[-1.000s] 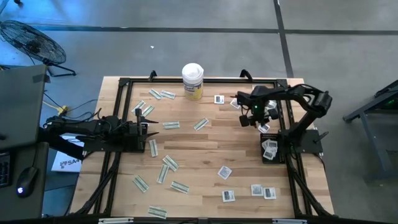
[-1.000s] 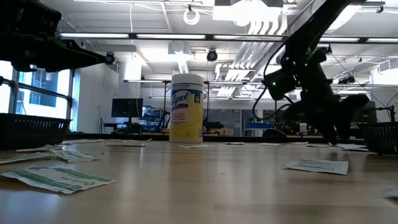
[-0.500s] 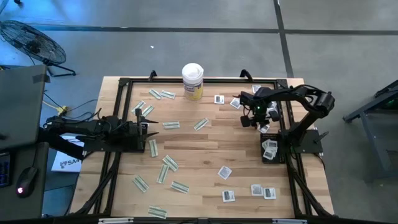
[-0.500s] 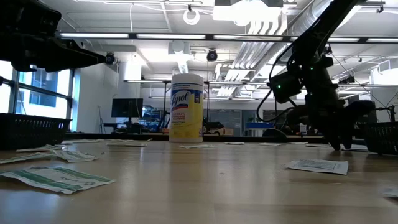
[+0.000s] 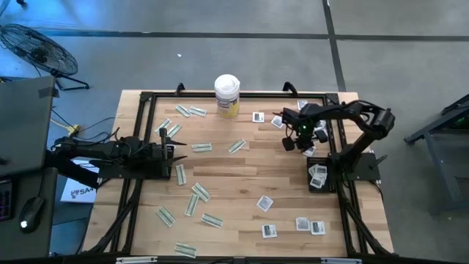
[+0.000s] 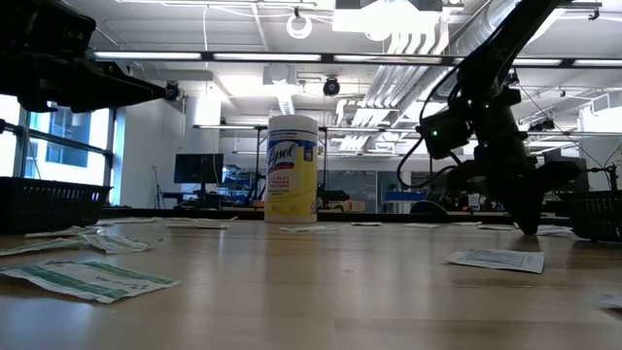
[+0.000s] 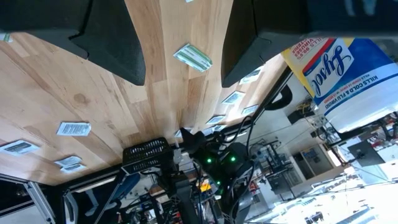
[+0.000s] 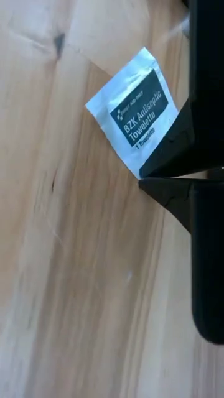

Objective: Pick & Place First Aid Supplies
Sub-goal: Put the towelette pack into the right black basket

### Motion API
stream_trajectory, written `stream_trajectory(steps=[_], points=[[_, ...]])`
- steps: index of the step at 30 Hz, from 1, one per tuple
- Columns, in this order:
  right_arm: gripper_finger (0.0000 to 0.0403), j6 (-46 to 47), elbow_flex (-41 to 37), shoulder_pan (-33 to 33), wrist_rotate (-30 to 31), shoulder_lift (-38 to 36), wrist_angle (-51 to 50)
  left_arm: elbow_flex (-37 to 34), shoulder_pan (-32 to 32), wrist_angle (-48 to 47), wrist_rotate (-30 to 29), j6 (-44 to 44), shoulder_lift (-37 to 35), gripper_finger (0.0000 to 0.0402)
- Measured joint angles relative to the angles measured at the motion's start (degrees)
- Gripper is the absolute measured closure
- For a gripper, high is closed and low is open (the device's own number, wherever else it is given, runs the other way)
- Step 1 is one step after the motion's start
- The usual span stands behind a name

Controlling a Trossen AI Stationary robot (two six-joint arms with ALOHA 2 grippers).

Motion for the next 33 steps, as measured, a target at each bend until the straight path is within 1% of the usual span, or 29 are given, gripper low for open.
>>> stream_trajectory(steps=[4,9,14,18,21,26,29,31,33], points=[[0.0402,0.31,-0.52,1.82,0.34,-3.96,-0.37,0.0,0.01,0.0,-0.01,0.0,-0.02,0.0195],[0.0402,1.49,-0.28,4.76,-0.28,-11.34,-0.14,0.0,0.02,0.0,-0.01,0.02,0.0,0.0195],[0.0402,1.81,-0.26,8.36,-4.76,-20.12,-0.69,0.0,0.02,0.0,-0.01,0.02,-0.02,0.0195],[0.0401,4.3,-0.22,12.54,-5.19,-28.06,-2.72,0.0,0.01,0.0,0.0,0.01,-0.01,0.0195],[0.0402,4.64,-0.2,17.15,-5.17,-33.52,-4.31,0.0,0.01,0.0,-0.01,0.02,-0.02,0.0195],[0.0402,9.26,-0.11,26.82,-3.83,-40.22,-6.78,0.0,-0.01,0.0,0.0,0.02,-0.02,0.0195],[0.0402,10.57,-0.07,33.17,-0.6,-41.67,-9.61,0.0,0.01,0.0,-0.01,0.01,-0.02,0.0195],[0.0402,13.96,-0.07,37.4,2.18,-41.55,-11.85,0.0,0.01,0.0,-0.01,0.02,-0.01,0.0195],[0.0402,16.89,-0.56,40.93,3.48,-41.13,-13.0,0.0,0.02,0.0,-0.02,0.01,-0.02,0.0195]])
